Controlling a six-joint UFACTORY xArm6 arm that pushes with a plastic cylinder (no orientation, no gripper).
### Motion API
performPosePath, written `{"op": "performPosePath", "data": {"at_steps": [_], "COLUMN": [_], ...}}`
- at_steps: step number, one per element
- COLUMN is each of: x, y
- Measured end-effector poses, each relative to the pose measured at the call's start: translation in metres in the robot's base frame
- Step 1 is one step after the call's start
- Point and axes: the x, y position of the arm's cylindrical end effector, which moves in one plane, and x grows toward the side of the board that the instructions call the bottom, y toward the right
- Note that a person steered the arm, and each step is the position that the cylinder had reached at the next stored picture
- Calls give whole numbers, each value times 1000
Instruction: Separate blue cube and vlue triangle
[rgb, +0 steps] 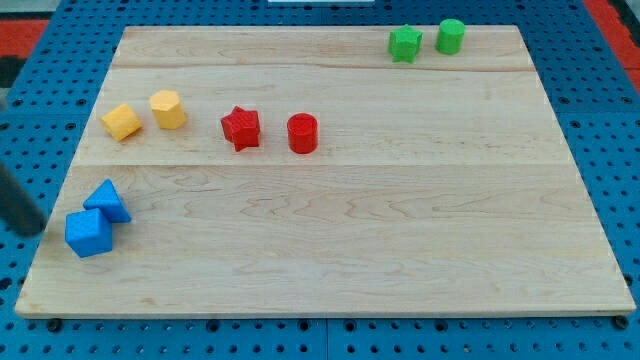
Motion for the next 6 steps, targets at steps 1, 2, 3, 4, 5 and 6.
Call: {"op": "performPosePath", "data": {"at_steps": [1, 2, 3, 4, 5, 6], "x": [6, -28, -30, -29, -29, -3], "y": [36, 38, 89, 140, 167, 141]}}
